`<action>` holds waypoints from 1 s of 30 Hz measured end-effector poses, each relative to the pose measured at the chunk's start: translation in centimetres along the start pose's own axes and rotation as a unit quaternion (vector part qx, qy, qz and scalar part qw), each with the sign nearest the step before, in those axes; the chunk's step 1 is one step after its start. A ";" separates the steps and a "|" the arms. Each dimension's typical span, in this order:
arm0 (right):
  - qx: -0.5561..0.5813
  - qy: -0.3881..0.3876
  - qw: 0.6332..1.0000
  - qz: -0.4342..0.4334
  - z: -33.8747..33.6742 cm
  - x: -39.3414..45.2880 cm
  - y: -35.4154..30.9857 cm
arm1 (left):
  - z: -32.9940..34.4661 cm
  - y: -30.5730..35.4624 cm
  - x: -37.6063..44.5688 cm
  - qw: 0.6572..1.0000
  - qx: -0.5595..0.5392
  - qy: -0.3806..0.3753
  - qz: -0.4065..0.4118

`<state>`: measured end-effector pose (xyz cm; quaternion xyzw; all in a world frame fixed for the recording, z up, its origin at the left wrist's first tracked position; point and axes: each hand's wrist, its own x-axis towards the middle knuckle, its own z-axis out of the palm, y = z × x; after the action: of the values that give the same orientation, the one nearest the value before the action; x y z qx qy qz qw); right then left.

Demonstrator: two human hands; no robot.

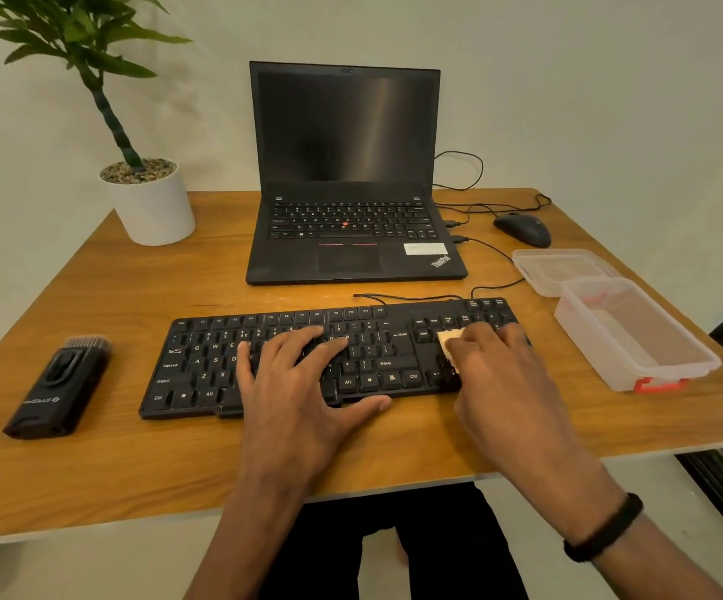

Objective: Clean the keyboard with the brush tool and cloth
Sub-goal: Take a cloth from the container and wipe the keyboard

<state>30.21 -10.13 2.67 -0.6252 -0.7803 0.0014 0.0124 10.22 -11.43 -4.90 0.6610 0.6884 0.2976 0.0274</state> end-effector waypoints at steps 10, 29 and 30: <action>0.129 0.068 0.988 0.040 -0.2 -1.7 2.0 | -0.6 0.3 -0.1 1.000 -0.004 -0.010 -0.006; 0.293 0.122 0.948 0.010 1.2 -1.8 1.1 | -1.7 -0.7 -1.1 1.000 0.004 0.007 -0.013; 0.262 0.147 0.954 0.015 1.1 -1.6 1.2 | -2.4 -1.4 -1.6 0.999 0.005 0.021 -0.025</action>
<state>31.68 -11.47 1.57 -0.6048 -0.7327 0.1136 0.2906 8.12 -13.76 -4.17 0.6371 0.7068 0.3070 0.0168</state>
